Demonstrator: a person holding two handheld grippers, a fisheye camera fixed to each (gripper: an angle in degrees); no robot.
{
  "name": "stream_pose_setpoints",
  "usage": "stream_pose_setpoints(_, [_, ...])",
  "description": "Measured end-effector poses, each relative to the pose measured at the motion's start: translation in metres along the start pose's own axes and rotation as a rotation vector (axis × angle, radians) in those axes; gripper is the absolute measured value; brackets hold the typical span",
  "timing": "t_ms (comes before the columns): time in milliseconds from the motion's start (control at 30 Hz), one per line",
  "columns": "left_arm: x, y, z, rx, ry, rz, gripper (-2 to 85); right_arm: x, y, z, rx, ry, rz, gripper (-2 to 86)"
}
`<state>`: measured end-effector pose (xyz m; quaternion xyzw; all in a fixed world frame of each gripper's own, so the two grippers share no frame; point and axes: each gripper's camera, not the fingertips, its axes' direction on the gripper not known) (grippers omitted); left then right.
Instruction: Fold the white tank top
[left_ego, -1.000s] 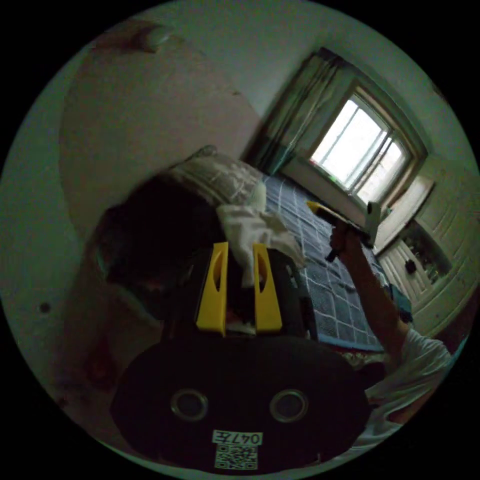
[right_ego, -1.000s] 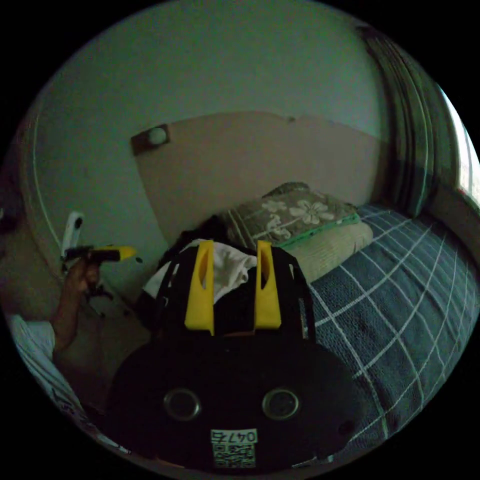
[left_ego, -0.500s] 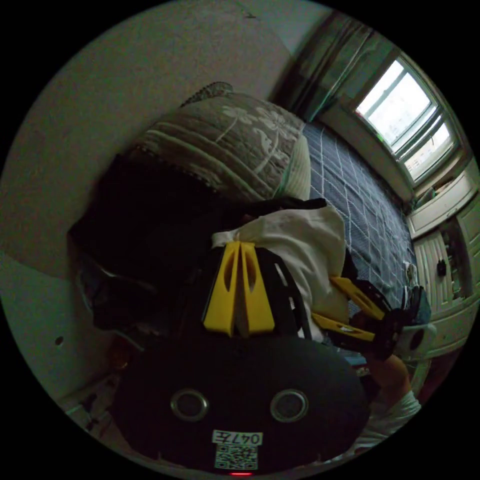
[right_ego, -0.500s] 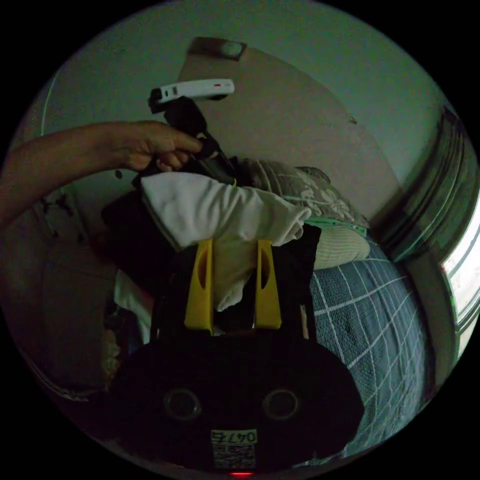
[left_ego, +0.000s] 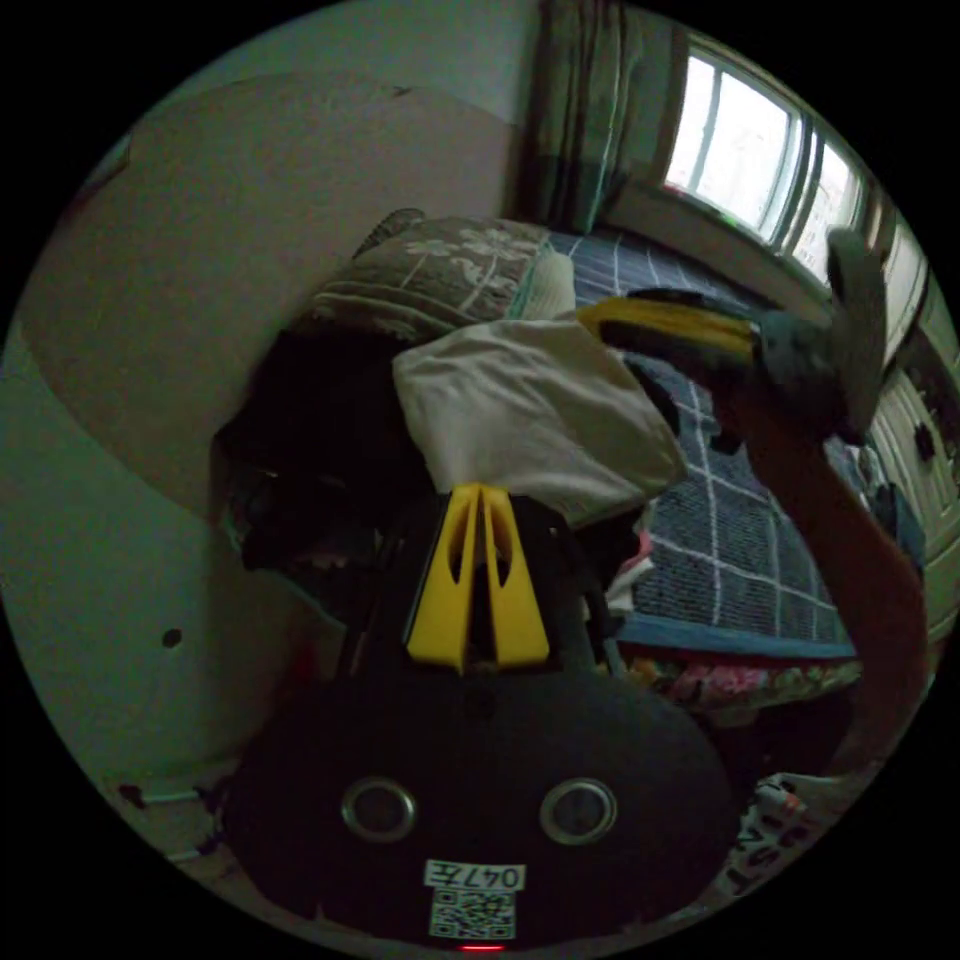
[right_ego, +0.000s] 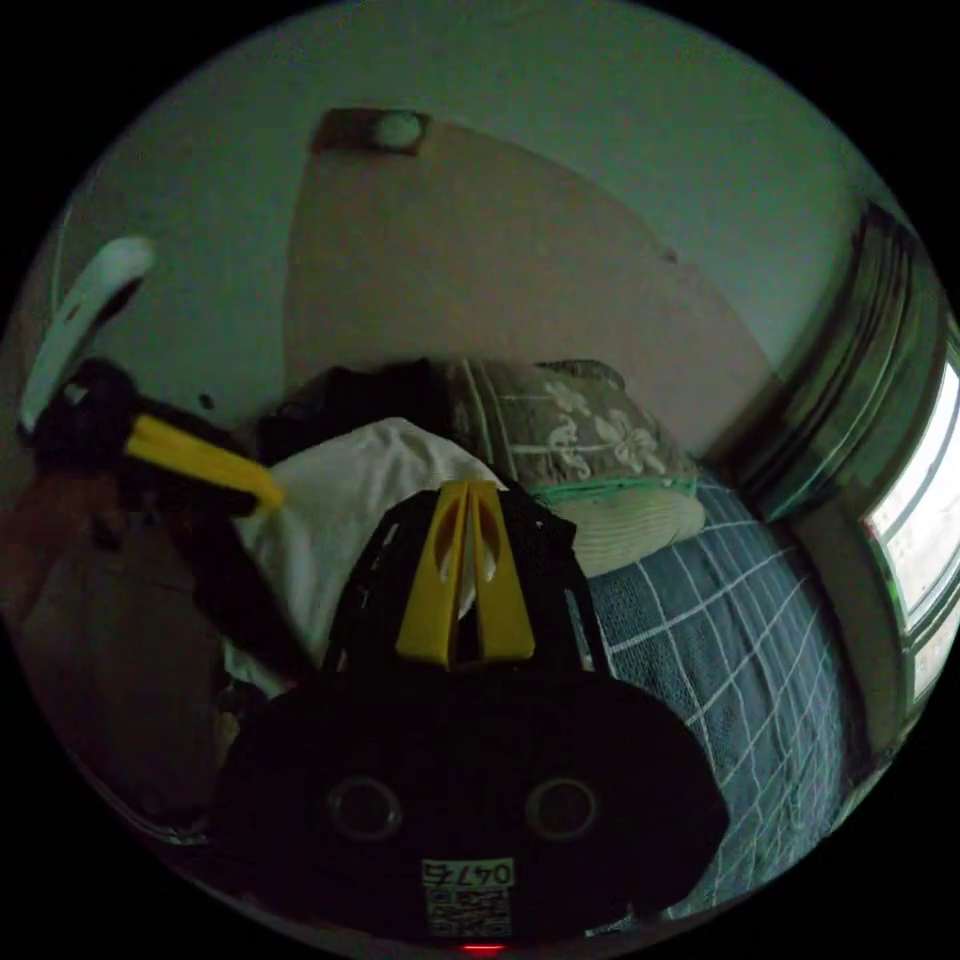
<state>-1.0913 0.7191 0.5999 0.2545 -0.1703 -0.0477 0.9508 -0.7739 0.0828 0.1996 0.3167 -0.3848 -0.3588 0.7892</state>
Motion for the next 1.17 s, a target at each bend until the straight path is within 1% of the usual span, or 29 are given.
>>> stream_pose_setpoints(67, [0.012,0.01,0.005,0.016,0.058,-0.044,-1.0,0.02,0.007,0.015,-0.139,0.039,0.044,-0.4])
stream_pose_setpoints(100, [0.021,0.016,0.008,0.031,0.106,-0.071,-1.0,0.024,0.012,0.019,-0.186,0.019,0.055,-0.5])
stream_pose_setpoints(133, [0.026,0.018,0.008,0.04,0.129,-0.08,-1.0,0.033,0.024,0.022,-0.235,-0.057,0.091,-0.5])
stream_pose_setpoints(200, [0.05,0.023,0.007,0.051,0.188,-0.101,-1.0,0.047,0.039,0.005,-0.183,-0.098,0.156,-0.5])
stream_pose_setpoints(300, [0.088,0.026,-0.003,0.053,0.203,-0.092,-1.0,0.074,0.05,-0.045,-0.121,-0.164,0.189,-0.5])
stream_pose_setpoints(367, [0.115,0.031,-0.018,0.092,0.2,-0.09,-1.0,0.105,0.063,-0.109,0.034,-0.224,0.278,-0.5])
stream_pose_setpoints(433, [0.152,0.039,-0.038,0.135,0.115,-0.039,-1.0,0.119,0.073,-0.157,0.076,-0.306,0.289,-0.6])
stream_pose_setpoints(500, [0.221,0.052,-0.062,0.135,-0.068,0.118,-1.0,0.122,0.088,-0.207,0.064,-0.347,0.253,-0.7])
stream_pose_setpoints(533, [0.241,0.057,-0.067,0.127,-0.107,0.162,-1.0,0.12,0.102,-0.243,0.03,-0.351,0.231,-0.8])
stream_pose_setpoints(567, [0.281,0.068,-0.073,0.117,-0.174,0.239,-1.0,0.113,0.12,-0.279,-0.01,-0.34,0.212,-1.0])
stream_pose_setpoints(600, [0.323,0.082,-0.078,0.126,-0.211,0.29,-1.0,0.108,0.131,-0.298,-0.027,-0.328,0.202,-1.1])
stream_pose_setpoints(633, [0.345,0.09,-0.08,0.136,-0.213,0.31,-1.0,0.096,0.157,-0.338,-0.05,-0.298,0.18,-1.2])
stream_pose_setpoints(667, [0.388,0.107,-0.081,0.153,-0.181,0.353,-1.0,0.083,0.189,-0.381,-0.064,-0.255,0.174,-1.2])
stream_pose_setpoints(700, [0.434,0.125,-0.079,0.158,-0.113,0.388,-1.0,0.076,0.207,-0.402,-0.062,-0.23,0.179,-1.2])
stream_pose_setpoints(733, [0.457,0.135,-0.076,0.155,-0.078,0.406,-1.0,0.064,0.244,-0.444,-0.052,-0.171,0.212,-1.2])
stream_pose_setpoints(767, [0.504,0.154,-0.067,0.13,-0.02,0.444,-1.0,0.052,0.283,-0.485,-0.051,-0.103,0.247,-1.2])
stream_pose_setpoints(800, [0.553,0.172,-0.056,0.079,0.01,0.486,-1.0,0.047,0.302,-0.505,-0.06,-0.065,0.264,-1.2])
stream_pose_setpoints(833, [0.578,0.181,-0.05,0.054,0.017,0.507,-1.0,0.037,0.34,-0.544,-0.09,0.018,0.296,-1.2])
stream_pose_setpoints(867, [0.627,0.197,-0.041,0.021,0.029,0.551,-1.0,0.032,0.375,-0.583,-0.129,0.098,0.348,-1.2])
stream_pose_setpoints(900, [0.675,0.212,-0.036,0.002,0.063,0.612,-1.0,0.031,0.391,-0.603,-0.145,0.128,0.369,-1.2])
stream_pose_setpoints(933, [0.698,0.218,-0.035,-0.002,0.089,0.643,-1.0,0.031,0.421,-0.643,-0.178,0.169,0.394,-1.2])
stream_pose_setpoints(967, [0.743,0.229,-0.035,0.003,0.151,0.692,-1.0,0.036,0.449,-0.683,-0.206,0.208,0.436,-1.2])
stream_pose_setpoints(1000, [0.787,0.236,-0.035,0.01,0.206,0.729,-1.0,0.039,0.462,-0.703,-0.216,0.228,0.463,-1.2])
stream_pose_setpoints(1033, [0.808,0.239,-0.035,0.01,0.222,0.743,-1.0,0.048,0.487,-0.743,-0.23,0.259,0.517,-1.1])
stream_pose_setpoints(1067, [0.85,0.244,-0.034,0.011,0.24,0.776,-1.0,0.058,0.51,-0.782,-0.236,0.289,0.571,-1.0])
stream_pose_setpoints(1100, [0.89,0.249,-0.033,0.013,0.249,0.812,-1.0,0.062,0.521,-0.802,-0.234,0.306,0.596,-0.8])
stream_pose_setpoints(1133, [0.91,0.252,-0.032,0.012,0.253,0.832,-1.0,0.071,0.542,-0.841,-0.22,0.344,0.641,-0.4])
stream_pose_setpoints(1167, [0.949,0.258,-0.029,0.008,0.262,0.871,-1.0,0.079,0.563,-0.877,-0.199,0.387,0.679,0.1])
